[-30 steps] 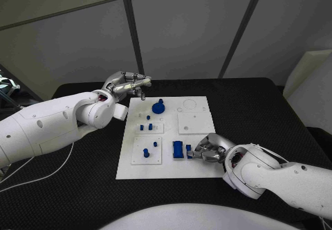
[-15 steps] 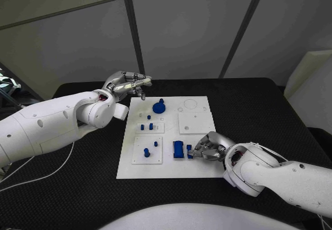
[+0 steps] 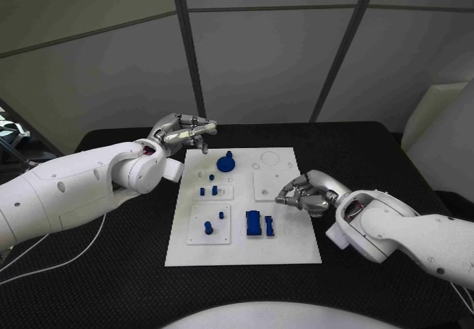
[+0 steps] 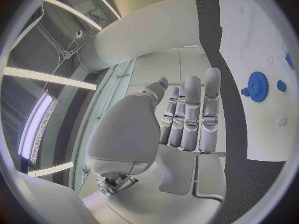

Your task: Assemble the parts on the task board

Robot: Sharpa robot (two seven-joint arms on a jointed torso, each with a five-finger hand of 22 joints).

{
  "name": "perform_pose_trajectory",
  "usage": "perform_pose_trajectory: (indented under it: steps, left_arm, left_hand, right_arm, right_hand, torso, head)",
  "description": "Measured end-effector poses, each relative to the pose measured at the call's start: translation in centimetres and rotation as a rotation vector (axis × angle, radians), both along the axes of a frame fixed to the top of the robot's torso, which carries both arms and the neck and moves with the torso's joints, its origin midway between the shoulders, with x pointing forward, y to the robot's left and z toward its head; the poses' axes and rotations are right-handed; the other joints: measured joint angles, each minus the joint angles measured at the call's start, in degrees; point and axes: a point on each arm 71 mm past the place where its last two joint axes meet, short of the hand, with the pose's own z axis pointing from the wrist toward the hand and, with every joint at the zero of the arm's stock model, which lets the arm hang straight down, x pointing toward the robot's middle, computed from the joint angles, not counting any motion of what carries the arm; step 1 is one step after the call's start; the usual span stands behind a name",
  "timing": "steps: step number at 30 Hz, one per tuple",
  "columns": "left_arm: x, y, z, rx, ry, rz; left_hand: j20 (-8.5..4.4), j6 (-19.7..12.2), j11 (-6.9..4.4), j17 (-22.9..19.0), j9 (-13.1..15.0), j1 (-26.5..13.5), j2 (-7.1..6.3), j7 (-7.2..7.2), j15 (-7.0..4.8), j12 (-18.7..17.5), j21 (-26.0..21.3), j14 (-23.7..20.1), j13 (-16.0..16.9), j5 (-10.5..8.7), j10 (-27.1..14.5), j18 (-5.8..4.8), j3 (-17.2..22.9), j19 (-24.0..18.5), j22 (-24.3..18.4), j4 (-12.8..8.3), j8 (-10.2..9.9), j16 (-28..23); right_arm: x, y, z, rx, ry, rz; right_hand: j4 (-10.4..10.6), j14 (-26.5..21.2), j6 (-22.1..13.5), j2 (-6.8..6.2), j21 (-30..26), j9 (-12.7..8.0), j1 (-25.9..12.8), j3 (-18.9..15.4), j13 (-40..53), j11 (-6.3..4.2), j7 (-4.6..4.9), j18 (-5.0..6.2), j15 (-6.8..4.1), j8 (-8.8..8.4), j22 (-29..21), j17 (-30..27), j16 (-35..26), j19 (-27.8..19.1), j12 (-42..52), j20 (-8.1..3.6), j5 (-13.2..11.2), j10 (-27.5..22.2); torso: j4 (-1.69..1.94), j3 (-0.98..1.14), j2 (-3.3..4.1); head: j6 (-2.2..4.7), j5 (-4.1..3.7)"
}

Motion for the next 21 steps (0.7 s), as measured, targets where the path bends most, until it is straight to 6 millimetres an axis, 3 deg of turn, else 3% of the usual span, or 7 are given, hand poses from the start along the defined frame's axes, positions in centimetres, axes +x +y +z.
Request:
perform_pose_trajectory:
  steps: [3,4,6,8,10,11,21]
  left_arm:
    - [0.1,-0.1,-0.2,-0.001,0.005,0.004]
    - [0.1,-0.1,-0.4,-0.002,0.008,0.007]
    - [0.2,0.0,-0.7,-0.002,0.014,0.015]
    - [0.4,0.0,-1.1,-0.004,0.020,0.024]
    - [0.6,0.0,-1.4,-0.010,0.025,0.036]
    - [0.6,0.0,-1.5,-0.015,0.027,0.042]
    - [1.3,-0.2,-3.1,-0.110,0.063,0.132]
  left_hand:
    - [0.44,-0.42,0.19,-0.60,0.00,-0.15,0.15,0.01,0.16,0.32,-0.90,-1.51,0.00,0.00,-0.36,0.00,-0.24,-0.44,-0.47,0.24,0.39,-0.41]
    - [0.55,-0.42,0.20,-1.01,0.00,-0.20,0.20,0.01,0.22,0.44,-1.36,-2.21,0.00,0.00,-0.36,0.05,-0.24,-1.03,-0.73,0.24,0.40,-0.95]
    - [0.66,-0.62,0.40,-2.11,0.00,-0.20,0.20,0.21,0.36,0.44,-2.65,-3.87,0.00,0.00,-0.57,3.93,-0.47,-2.54,-1.46,0.47,0.40,-2.53]
    - [1.03,-0.96,0.68,-3.80,0.00,-0.20,0.20,0.56,0.81,0.67,-4.69,-6.65,-0.04,0.00,-1.34,3.91,-0.64,-4.84,-2.68,0.64,0.66,-5.34]
    - [1.59,-1.24,1.28,-6.29,0.00,-0.20,0.20,0.83,1.47,0.67,-7.40,-9.56,-0.24,0.00,-1.94,3.35,-0.81,-7.71,-4.43,0.81,0.66,-9.60]
    - [2.01,-1.40,1.59,-7.86,0.00,-0.20,0.20,1.00,1.97,0.67,-9.04,-11.37,-0.39,0.00,-2.25,-0.02,-0.96,-9.38,-5.50,0.99,0.66,-12.51]
    - [8.14,-6.14,4.60,-20.92,-0.13,-1.80,0.77,1.27,8.28,-5.22,-27.29,-23.04,-0.74,0.00,-9.13,2.12,-3.47,-29.26,-18.80,3.10,-1.20,-39.16]
  right_arm:
    - [2.0,-0.8,0.5,0.095,-0.013,-0.032]
    - [3.0,-1.2,0.7,0.134,-0.020,-0.050]
    - [4.4,-1.6,0.9,0.192,-0.029,-0.078]
    - [5.7,-2.1,0.9,0.245,-0.037,-0.108]
    - [7.1,-2.4,0.9,0.299,-0.044,-0.139]
    - [7.6,-2.6,0.8,0.320,-0.048,-0.152]
    - [11.5,-3.3,0.0,0.470,-0.074,-0.249]
  right_hand:
    - [-1.05,-7.40,-1.75,0.87,-25.14,-0.96,3.49,1.05,-7.11,1.36,1.31,3.38,1.22,-1.51,-7.78,-18.08,-18.80,-9.49,-9.00,1.07,-0.68,-5.65]
    - [-1.25,-8.81,-2.06,0.97,-29.18,-1.35,4.39,1.36,-9.54,1.96,1.62,3.37,1.83,-2.03,-10.17,-20.64,-22.82,-10.96,-11.56,1.56,-0.94,-6.94]
    - [-0.82,-10.89,-2.32,1.44,-35.02,-2.32,5.65,2.50,-15.53,3.04,2.59,3.38,2.85,-3.03,-14.75,-24.45,-29.77,-12.99,-16.96,2.64,-0.97,-8.58]
    - [-0.21,-13.57,-2.53,1.02,-40.11,-3.49,6.63,3.14,-21.61,4.31,2.95,3.37,3.94,-4.32,-19.22,-27.99,-36.33,-14.93,-21.89,3.98,-1.36,-9.81]
    - [-0.12,-15.36,-2.61,0.48,-44.16,-4.60,7.17,3.54,-26.34,4.72,3.31,3.37,5.33,-5.47,-23.10,-31.04,-41.43,-16.30,-24.75,5.11,-1.49,-9.56]
    - [0.10,-16.29,-2.48,0.22,-46.31,-5.26,7.44,3.77,-28.80,5.12,3.61,3.37,5.84,-6.14,-25.31,-32.75,-44.03,-17.15,-25.92,5.65,-1.49,-9.16]
    - [0.16,-19.29,-1.78,0.51,-51.05,-12.19,5.13,3.76,-46.23,7.01,4.86,3.36,9.27,-9.65,-43.79,-45.34,-59.68,-21.08,-32.29,9.54,-2.14,-8.01]
  torso:
    - [-0.05,-0.17,-0.48]
    - [-0.07,-0.23,-0.63]
    - [-0.14,-0.40,-1.05]
    - [-0.23,-0.59,-1.59]
    - [-0.30,-0.75,-2.00]
    - [-0.32,-0.83,-2.17]
    - [-0.44,-1.15,-3.38]
  head:
    - [0.70,-0.04]
    - [0.91,-0.08]
    - [1.35,-0.09]
    - [1.74,-0.09]
    - [1.98,-0.07]
    - [2.13,-0.02]
    - [4.25,0.05]
